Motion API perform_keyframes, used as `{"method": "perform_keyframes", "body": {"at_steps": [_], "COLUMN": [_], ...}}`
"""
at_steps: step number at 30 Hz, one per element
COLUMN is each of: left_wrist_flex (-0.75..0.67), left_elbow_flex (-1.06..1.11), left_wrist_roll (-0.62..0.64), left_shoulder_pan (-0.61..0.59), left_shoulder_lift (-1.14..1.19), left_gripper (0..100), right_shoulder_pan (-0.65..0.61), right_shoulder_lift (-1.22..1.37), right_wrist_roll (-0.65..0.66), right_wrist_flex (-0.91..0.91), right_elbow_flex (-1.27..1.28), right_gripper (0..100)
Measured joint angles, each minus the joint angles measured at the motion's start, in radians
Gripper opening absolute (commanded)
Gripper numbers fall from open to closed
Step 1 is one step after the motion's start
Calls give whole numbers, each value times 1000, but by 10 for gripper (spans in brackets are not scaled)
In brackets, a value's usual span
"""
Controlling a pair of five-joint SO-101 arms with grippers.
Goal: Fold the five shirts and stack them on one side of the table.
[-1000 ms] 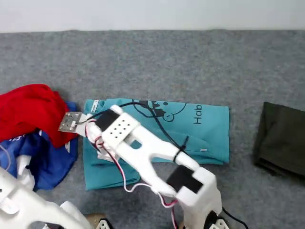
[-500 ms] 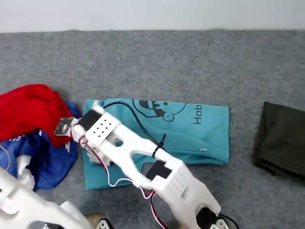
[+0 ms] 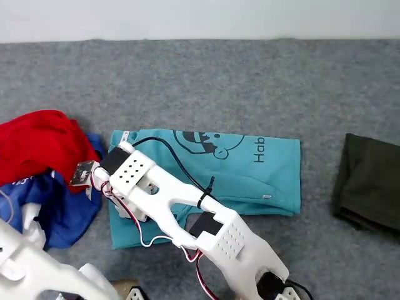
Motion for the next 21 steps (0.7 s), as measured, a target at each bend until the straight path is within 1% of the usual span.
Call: {"method": "perform_keyframes", "body": {"at_steps": [6,13,21], "left_wrist_flex": [0,0,0], "left_elbow_flex": [0,0,0], "left_wrist_roll": [0,0,0], "left_shoulder_pan": [0,0,0], "left_shoulder_lift": [0,0,0], "left_gripper": [14,14,14], "right_shoulder_pan": [-2,-35,-48], "right_shoulder_lift": [-83,-186,-204], "right_wrist_roll": [3,3,3], "right_wrist_flex": [0,0,0], "right_elbow_flex": [0,0,0], "right_gripper": [11,11,11]}}
